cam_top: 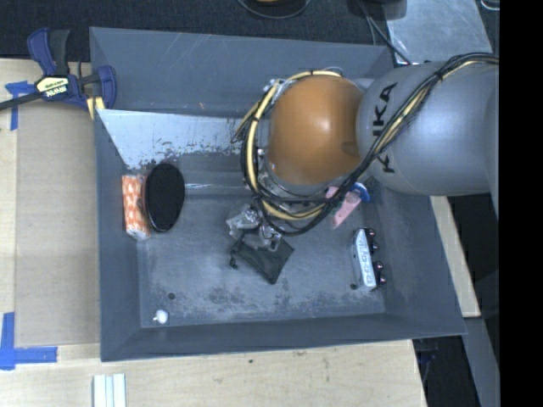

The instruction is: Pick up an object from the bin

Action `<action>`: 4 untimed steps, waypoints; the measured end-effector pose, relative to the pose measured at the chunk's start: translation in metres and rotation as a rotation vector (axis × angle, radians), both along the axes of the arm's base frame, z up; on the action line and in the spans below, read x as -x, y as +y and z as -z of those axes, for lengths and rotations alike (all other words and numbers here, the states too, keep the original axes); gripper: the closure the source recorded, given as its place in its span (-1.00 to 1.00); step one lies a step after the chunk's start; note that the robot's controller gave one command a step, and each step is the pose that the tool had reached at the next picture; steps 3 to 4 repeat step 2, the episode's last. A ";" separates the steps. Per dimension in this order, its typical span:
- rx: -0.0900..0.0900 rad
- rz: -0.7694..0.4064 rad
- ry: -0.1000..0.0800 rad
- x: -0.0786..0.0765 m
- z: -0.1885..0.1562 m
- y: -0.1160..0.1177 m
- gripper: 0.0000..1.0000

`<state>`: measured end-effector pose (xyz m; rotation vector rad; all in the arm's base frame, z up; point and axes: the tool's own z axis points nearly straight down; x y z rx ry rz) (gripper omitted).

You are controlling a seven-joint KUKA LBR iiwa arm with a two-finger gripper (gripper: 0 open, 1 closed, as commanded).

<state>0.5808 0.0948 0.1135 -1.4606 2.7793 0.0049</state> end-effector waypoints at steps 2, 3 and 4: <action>-0.001 -0.008 -0.009 -0.002 -0.034 0.000 1.00; -0.001 -0.008 -0.009 -0.002 -0.034 0.000 1.00; -0.001 -0.008 -0.009 -0.002 -0.034 0.000 1.00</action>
Offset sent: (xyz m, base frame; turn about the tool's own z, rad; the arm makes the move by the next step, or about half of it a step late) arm 0.0001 0.0000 0.0234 0.0000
